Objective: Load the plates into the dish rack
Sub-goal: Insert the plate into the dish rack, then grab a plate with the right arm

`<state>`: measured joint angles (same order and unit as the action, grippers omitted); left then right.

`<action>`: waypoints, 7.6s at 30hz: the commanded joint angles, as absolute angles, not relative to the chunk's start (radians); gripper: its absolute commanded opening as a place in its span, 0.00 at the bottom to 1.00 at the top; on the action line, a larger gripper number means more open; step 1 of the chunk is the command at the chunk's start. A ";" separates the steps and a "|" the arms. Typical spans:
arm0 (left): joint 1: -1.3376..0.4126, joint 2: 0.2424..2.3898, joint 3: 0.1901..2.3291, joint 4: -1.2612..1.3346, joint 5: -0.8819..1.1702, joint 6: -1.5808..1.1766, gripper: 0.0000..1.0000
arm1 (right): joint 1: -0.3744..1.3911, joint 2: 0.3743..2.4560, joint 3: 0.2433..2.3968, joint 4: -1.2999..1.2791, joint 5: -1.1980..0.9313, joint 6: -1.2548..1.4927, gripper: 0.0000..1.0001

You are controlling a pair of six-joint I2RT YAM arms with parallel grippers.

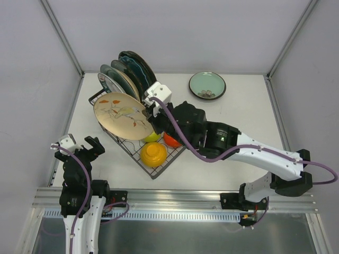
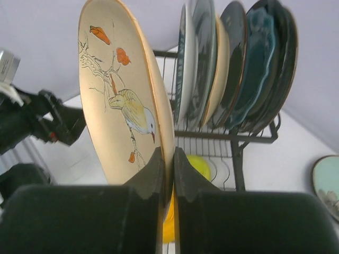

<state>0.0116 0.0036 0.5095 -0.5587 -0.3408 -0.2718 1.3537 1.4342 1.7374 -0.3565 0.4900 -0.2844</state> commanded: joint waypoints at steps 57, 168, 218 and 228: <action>0.003 -0.146 0.505 -0.520 -0.328 -0.249 0.98 | 1.348 1.979 1.956 0.591 0.988 -0.810 0.01; 0.003 -0.146 0.506 -0.520 -0.311 -0.244 0.99 | 0.999 1.076 1.209 -0.161 0.761 0.156 1.00; 0.003 -0.149 0.499 -0.505 -0.318 -0.227 0.99 | 0.058 2.123 1.368 0.273 -0.058 0.838 0.65; 0.002 -0.150 0.497 -0.502 -0.314 -0.224 0.99 | 0.057 2.189 1.367 0.261 -0.043 0.904 0.30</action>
<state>0.0116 0.0036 0.5076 -0.5468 -0.3004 -0.2420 0.0605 2.1769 1.3705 0.2745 -0.0666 0.8757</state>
